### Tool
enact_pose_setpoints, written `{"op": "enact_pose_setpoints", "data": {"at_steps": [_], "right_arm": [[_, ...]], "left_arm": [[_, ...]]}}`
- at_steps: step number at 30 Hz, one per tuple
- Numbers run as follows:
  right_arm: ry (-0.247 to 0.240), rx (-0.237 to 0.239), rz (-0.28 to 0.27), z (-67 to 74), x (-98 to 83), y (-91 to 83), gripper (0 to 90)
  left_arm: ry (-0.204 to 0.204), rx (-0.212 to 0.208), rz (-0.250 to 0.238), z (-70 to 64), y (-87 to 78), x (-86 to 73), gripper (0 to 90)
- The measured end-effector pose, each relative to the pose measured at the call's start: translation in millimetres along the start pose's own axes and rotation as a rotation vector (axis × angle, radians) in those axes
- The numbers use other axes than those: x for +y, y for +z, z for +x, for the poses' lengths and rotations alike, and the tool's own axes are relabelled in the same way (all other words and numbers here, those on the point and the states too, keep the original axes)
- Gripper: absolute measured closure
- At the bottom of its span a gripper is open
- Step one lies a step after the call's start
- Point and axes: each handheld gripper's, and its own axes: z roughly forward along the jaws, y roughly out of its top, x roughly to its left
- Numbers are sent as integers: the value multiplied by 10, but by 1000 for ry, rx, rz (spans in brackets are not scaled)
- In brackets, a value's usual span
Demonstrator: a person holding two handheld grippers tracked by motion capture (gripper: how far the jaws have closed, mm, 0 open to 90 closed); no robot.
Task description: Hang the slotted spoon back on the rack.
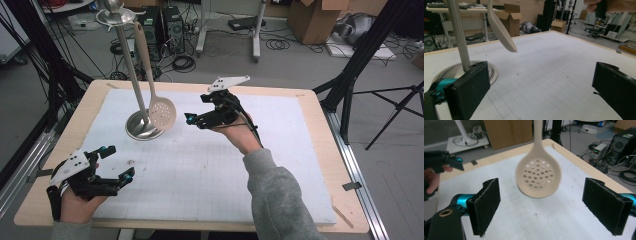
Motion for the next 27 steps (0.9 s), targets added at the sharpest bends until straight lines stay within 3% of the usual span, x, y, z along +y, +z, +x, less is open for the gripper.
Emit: {"op": "enact_pose_setpoints", "data": {"at_steps": [3,10,17,23,27], "right_arm": [[-6,7,-35,11,-36,-104,143],[-6,-17,-41,-54,-222,-308,143],[46,-40,3,-188,-437,-482,142],[70,-59,-25,-231,-588,-669,142],[88,-56,-42,-243,-681,-811,143]], "left_arm": [[-5,-6,-4,25,56,13,18],[-17,-6,-16,83,113,31,18],[-21,-9,-13,96,150,32,18],[-14,-13,-12,84,156,39,18],[-13,6,-16,114,115,44,18]]}}
